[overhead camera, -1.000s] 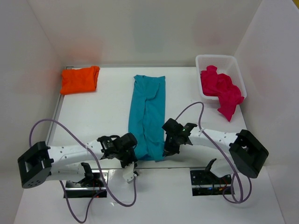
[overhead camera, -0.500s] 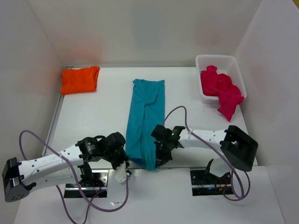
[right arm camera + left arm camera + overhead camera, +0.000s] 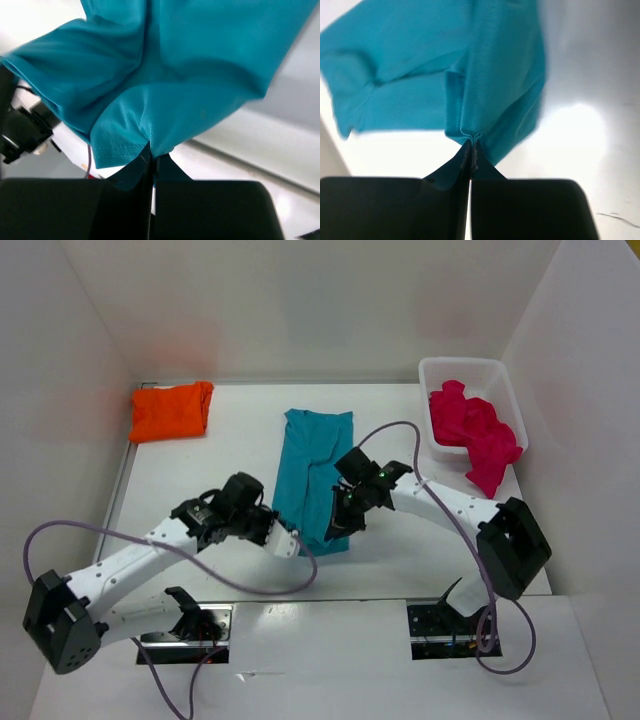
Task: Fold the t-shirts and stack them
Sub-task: Fold the folded rectangular tshirt in 1/3 of the way
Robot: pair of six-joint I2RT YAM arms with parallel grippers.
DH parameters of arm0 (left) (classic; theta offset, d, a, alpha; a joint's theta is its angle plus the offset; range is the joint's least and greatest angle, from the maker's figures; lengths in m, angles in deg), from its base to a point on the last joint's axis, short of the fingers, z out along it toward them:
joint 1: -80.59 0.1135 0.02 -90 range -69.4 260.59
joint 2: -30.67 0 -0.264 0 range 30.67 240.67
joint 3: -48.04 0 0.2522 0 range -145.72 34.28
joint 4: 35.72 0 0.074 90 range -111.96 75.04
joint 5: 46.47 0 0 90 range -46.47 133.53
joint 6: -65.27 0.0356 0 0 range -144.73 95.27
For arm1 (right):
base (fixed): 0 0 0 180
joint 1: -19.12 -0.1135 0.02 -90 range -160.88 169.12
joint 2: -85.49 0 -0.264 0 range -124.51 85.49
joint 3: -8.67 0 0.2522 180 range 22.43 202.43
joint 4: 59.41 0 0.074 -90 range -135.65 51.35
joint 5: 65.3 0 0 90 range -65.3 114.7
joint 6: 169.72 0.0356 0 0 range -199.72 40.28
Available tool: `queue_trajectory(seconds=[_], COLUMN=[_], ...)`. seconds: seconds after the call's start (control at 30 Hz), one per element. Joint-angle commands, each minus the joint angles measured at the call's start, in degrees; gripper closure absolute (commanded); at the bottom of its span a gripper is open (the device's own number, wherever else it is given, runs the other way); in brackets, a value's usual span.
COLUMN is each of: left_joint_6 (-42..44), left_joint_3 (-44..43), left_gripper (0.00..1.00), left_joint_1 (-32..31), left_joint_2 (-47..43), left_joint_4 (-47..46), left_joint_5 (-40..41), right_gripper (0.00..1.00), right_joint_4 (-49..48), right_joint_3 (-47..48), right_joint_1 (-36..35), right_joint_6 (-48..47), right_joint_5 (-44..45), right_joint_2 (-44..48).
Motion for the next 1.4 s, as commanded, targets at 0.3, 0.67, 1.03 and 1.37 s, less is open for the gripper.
queue_trajectory(seconds=[0.3, 0.67, 1.03, 1.37], left_joint_6=[1.09, -1.64, 1.61, 0.47], left_joint_3=[-15.49, -15.49, -14.09, -11.62], left_gripper=[1.00, 1.00, 0.99, 0.98], left_joint_1=[14.55, 14.56, 15.08, 15.08], left_joint_2=[17.81, 27.39, 32.93, 35.40], left_joint_4=[-16.90, -33.60, -39.23, -43.98], left_joint_5=[-4.15, -4.15, -4.68, -4.68], right_gripper=[1.00, 1.00, 0.99, 0.83], right_joint_4=[2.85, 5.40, 4.35, 6.11], right_joint_3=[21.16, 32.60, 37.52, 47.26], right_joint_1=[16.22, 21.48, 24.74, 25.79], right_joint_6=[-15.52, -20.62, -21.24, -23.00], right_joint_5=[1.53, 0.38, -3.66, -2.52], right_joint_2=[-15.51, -28.02, -33.81, -41.02])
